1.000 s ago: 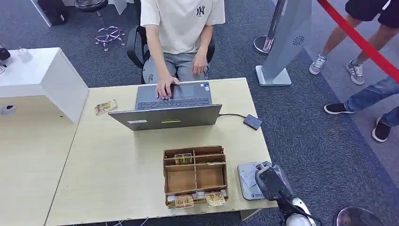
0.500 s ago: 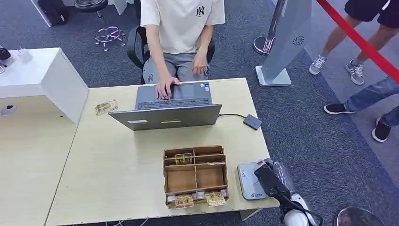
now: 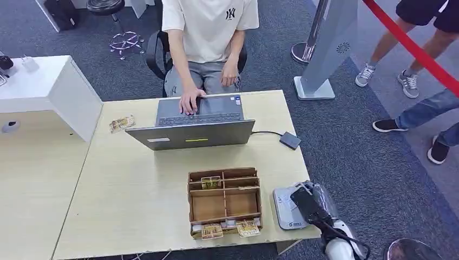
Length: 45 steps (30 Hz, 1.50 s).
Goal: Pass the card to the sensor for recognition and then transmit it.
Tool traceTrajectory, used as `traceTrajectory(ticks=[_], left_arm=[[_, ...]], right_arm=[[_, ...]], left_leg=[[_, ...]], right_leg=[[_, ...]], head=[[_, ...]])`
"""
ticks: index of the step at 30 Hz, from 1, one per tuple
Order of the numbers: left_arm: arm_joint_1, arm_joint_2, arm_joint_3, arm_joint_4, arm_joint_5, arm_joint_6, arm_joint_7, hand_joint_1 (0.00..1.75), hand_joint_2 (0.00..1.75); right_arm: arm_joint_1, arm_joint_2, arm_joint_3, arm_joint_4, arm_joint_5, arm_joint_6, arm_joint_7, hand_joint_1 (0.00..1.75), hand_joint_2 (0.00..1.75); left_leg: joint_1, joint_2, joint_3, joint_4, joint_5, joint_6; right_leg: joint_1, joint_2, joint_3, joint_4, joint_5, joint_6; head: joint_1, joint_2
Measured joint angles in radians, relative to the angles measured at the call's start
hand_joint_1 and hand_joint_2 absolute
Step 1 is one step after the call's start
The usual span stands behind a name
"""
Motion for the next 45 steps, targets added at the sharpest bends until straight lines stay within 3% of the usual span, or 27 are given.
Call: traceTrajectory(ticks=[25,28,33,40,45], left_arm=[[0.000,0.001,0.000,0.002,0.008,0.000,-0.007,0.00,0.00],[0.000,0.001,0.000,0.002,0.010,0.000,-0.007,0.00,0.00],[0.001,0.000,0.000,0.002,0.013,0.003,-0.007,0.00,0.00],[0.002,-0.001,0.000,0.002,0.014,0.005,-0.006,0.00,0.00],[0.001,-0.002,0.000,0.002,0.013,0.007,-0.005,0.00,0.00]], right_arm=[[-0.032,-0.016,0.017,0.032,-0.001,0.045,0.001,1.75,1.75],[-0.028,-0.016,0.017,0.026,-0.039,0.030,-0.030,1.75,1.75],[-0.007,-0.002,0.015,-0.027,-0.089,0.009,-0.070,1.75,1.75],[0.034,0.056,-0.009,-0.208,-0.203,-0.085,-0.176,1.75,1.75],[0.057,0.084,-0.009,-0.312,-0.222,-0.097,-0.193,1.75,1.75]], left_leg=[[0.000,0.000,0.004,0.000,0.000,0.000],[0.000,0.000,0.004,0.000,0.000,0.000],[0.000,0.000,0.004,0.000,0.000,0.000],[0.000,0.000,0.003,0.000,0.000,0.000],[0.000,0.000,0.002,0.000,0.000,0.000]], right_leg=[[0.000,0.000,0.004,0.000,0.000,0.000],[0.000,0.000,0.004,0.000,0.000,0.000],[0.000,0.000,0.004,0.000,0.000,0.000],[0.000,0.000,0.002,0.000,0.000,0.000],[0.000,0.000,0.002,0.000,0.000,0.000]], head=[[0.000,0.000],[0.000,0.000],[0.000,0.000],[0.000,0.000],[0.000,0.000]])
